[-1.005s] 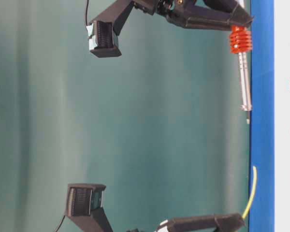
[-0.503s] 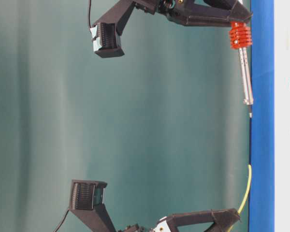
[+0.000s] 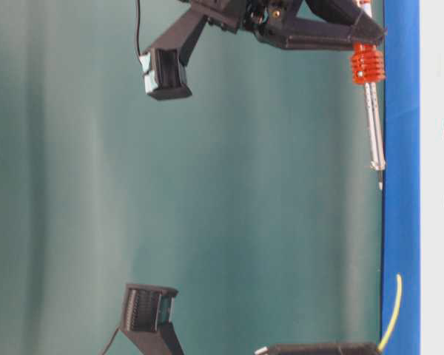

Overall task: Touch the tip of the soldering iron to the tip of the solder at the mark.
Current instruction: 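Lift both tools and raise them above the red-dot strip, then move the wire tip and iron tip toward the left red dot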

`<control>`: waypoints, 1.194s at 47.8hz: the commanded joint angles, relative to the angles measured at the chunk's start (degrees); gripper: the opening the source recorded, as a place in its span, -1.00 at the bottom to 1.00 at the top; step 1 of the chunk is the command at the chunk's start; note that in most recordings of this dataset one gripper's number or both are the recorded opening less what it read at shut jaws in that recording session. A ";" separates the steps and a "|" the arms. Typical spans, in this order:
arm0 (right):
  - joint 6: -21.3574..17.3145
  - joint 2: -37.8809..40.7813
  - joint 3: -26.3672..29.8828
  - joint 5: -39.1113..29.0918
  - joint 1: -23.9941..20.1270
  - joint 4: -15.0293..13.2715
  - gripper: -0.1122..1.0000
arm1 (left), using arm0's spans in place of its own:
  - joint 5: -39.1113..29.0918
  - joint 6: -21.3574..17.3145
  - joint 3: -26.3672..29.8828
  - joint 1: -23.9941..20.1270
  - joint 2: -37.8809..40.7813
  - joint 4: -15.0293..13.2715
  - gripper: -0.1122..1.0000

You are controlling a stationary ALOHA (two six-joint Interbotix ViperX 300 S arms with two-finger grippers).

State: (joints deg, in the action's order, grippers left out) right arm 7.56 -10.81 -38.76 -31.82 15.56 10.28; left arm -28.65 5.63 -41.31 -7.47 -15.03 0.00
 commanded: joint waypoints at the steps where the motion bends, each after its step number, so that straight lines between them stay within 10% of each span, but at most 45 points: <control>1: -0.09 0.97 3.34 -0.70 0.09 -0.26 -0.68 | 0.00 0.62 -0.35 -0.09 -1.58 0.18 -0.77; 57: -0.18 10.37 12.74 -3.34 -0.88 -1.76 -0.68 | 4.31 1.32 -0.79 -0.09 5.19 0.18 -0.77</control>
State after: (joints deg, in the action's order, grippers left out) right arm 7.47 0.26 -27.25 -35.51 14.59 8.61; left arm -25.05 7.21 -43.86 -7.47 -9.40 0.00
